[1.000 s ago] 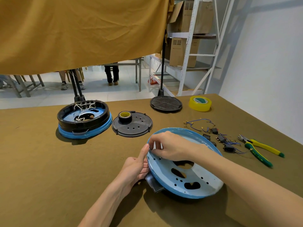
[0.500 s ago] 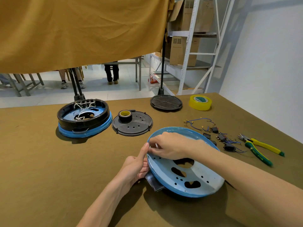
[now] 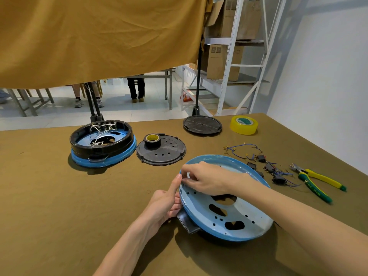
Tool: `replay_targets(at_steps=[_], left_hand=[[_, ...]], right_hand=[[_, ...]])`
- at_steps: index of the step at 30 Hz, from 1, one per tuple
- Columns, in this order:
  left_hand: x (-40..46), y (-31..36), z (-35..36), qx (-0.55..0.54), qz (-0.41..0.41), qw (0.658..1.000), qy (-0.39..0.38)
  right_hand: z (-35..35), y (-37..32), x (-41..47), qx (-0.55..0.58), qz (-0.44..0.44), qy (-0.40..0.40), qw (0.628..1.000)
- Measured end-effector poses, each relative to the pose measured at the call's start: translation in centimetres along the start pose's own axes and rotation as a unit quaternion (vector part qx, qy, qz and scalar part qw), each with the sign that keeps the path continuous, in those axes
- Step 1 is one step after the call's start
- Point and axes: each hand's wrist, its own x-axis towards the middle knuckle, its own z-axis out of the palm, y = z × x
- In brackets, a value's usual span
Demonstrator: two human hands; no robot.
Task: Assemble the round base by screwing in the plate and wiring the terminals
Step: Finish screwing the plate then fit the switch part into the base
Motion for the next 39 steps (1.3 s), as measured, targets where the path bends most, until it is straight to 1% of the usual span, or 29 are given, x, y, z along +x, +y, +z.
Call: replay_targets(at_steps=[3,7,12,15,17,21,24,27,30,34,39], left_hand=[[0.0,0.0,-0.1,-0.008,0.001,1.0,0.005],[0.1,0.1,-0.1,-0.015,0.0,1.0,-0.004],[-0.1,0.0,0.0,-0.013,-0.007,1.0,0.006],[-0.2,0.1,-0.1,-0.009,-0.004,1.0,-0.003],[-0.2,0.1,-0.1,-0.008,-0.006,1.0,-0.002],[-0.6,0.3,0.0,-0.012,-0.01,1.0,-0.002],[-0.5,0.3,-0.1,-0.012,-0.011,1.0,-0.001],[-0.4,0.4,0.1,-0.019,-0.018,1.0,0.0],[-0.4,0.3,-0.1,-0.019,-0.018,1.0,0.002],[-0.7,0.6,0.0,-0.03,-0.021,0.999,-0.003],[-0.7,0.6,0.2,-0.031,-0.02,0.999,0.014]], right_hand=[[0.2,-0.4,0.7,-0.071,0.003,0.008,0.997],[0.0,0.2,0.1,-0.037,-0.002,-0.013,0.999],[0.5,-0.1,0.3,-0.069,-0.014,-0.031,0.997],[0.3,0.1,0.2,-0.057,-0.022,-0.031,0.998],[0.4,0.2,0.3,-0.055,-0.024,-0.025,0.998],[0.9,0.1,0.7,-0.11,-0.029,0.011,0.993],[0.9,0.4,0.3,-0.076,-0.005,0.019,0.997],[1.1,0.2,0.2,-0.057,-0.007,0.021,0.998],[1.2,-0.3,0.3,-0.111,-0.025,0.044,0.993],[1.0,-0.2,-0.3,-0.091,-0.024,0.026,0.995],[1.0,-0.4,0.2,-0.143,-0.034,0.049,0.988]])
